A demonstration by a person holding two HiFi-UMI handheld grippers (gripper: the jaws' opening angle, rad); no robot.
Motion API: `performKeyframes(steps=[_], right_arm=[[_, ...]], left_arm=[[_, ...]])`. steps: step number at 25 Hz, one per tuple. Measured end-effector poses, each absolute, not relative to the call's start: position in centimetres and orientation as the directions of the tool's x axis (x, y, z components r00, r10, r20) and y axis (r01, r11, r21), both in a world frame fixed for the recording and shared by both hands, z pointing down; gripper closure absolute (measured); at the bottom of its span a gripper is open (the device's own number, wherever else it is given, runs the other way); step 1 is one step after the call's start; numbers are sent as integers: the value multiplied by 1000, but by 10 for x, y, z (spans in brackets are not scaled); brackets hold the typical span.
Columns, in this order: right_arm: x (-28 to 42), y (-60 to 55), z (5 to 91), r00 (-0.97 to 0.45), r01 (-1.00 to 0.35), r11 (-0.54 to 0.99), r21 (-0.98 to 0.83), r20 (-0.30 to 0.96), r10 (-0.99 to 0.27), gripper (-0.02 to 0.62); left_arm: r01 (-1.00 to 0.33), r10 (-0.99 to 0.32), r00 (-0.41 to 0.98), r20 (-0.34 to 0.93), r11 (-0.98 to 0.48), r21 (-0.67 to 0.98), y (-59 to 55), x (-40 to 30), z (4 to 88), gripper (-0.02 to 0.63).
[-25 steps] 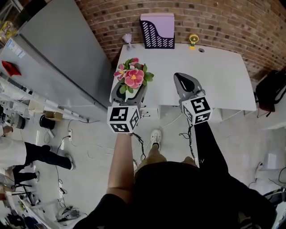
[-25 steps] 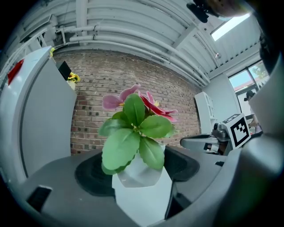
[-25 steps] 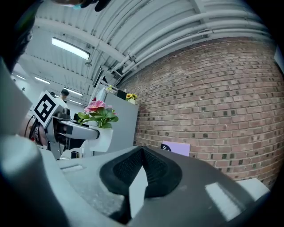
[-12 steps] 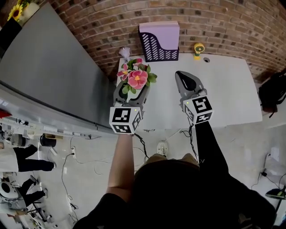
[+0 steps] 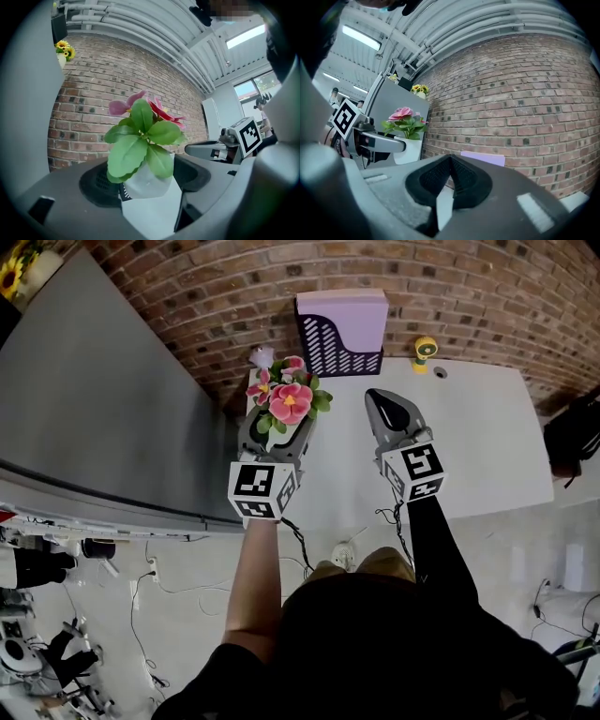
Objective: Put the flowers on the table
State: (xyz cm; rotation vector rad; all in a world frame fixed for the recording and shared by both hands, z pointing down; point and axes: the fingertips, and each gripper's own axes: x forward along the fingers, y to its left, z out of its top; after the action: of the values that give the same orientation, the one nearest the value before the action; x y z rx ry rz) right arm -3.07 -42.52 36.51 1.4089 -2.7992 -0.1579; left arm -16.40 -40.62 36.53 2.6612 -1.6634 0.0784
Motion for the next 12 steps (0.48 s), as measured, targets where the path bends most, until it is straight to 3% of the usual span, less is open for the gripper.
performKeyframes(steps=[12], right_arm=[[-25, -441, 376, -578, -814, 575, 86, -5, -816, 595]], left_arm=[[-901, -900, 434, 50, -435, -1, -425, -169, 374, 271]])
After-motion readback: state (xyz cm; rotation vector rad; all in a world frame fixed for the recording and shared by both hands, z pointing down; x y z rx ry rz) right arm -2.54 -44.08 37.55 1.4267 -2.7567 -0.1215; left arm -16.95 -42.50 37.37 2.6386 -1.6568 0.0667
